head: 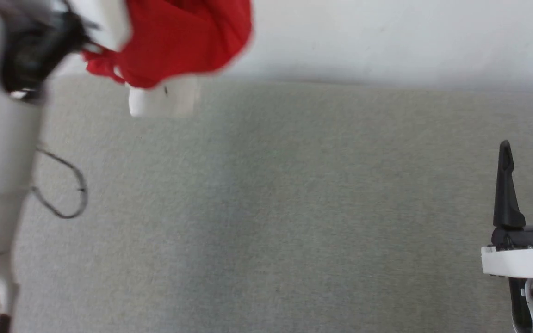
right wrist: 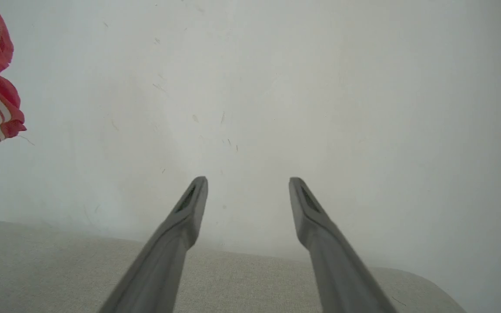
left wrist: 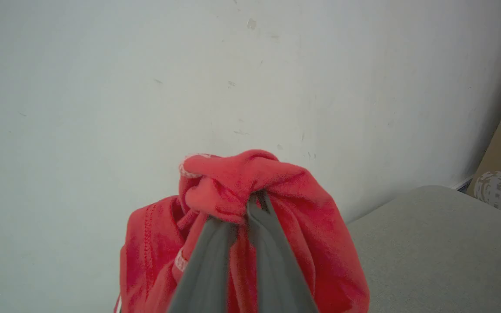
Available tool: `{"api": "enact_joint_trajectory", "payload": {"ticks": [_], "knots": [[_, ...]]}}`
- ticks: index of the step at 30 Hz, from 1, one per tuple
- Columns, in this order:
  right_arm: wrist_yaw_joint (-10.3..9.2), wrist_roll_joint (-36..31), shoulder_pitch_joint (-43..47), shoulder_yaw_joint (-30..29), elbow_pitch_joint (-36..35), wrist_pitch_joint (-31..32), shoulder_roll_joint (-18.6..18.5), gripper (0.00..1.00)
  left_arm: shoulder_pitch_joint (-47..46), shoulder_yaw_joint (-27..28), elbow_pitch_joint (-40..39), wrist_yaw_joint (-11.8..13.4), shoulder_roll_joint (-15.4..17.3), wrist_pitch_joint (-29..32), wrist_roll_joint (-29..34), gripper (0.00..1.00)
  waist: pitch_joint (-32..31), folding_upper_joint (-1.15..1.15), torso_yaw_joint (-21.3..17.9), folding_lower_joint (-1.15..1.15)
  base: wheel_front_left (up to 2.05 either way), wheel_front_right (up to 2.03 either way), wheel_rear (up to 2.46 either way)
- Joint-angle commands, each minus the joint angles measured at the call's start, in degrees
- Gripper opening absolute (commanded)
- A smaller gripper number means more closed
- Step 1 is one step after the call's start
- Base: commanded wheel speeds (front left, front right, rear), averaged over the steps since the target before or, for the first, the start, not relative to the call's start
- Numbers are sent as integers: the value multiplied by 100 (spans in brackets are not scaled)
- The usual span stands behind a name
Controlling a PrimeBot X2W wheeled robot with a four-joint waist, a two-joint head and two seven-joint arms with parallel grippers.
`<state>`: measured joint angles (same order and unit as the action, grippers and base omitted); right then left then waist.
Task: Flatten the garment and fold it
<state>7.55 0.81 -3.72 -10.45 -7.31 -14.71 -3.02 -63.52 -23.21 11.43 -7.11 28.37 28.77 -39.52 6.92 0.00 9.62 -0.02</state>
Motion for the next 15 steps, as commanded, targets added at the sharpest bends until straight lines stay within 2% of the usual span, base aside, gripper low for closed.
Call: {"api": "enact_joint_trajectory", "payload": {"ticks": [1, 9, 15], "knots": [[-6, 59, 94, -15, -16, -28, 13, 100, 3, -119, -135, -37, -158, 18, -63, 0, -313, 0, -327, 2, 0, 0, 0], [-6, 106, 191, -141, -116, -29, 13, 100, 885, -908, -839, 18, -751, 78, -151, 0, -304, 0, -794, 2, 0, 0, 0], [-6, 135, 213, -231, -163, -29, 13, 100, 2003, -1516, -918, 198, -1067, -700, 318, 0, -87, 0, -1098, 2, 0, 0, 0]]}}
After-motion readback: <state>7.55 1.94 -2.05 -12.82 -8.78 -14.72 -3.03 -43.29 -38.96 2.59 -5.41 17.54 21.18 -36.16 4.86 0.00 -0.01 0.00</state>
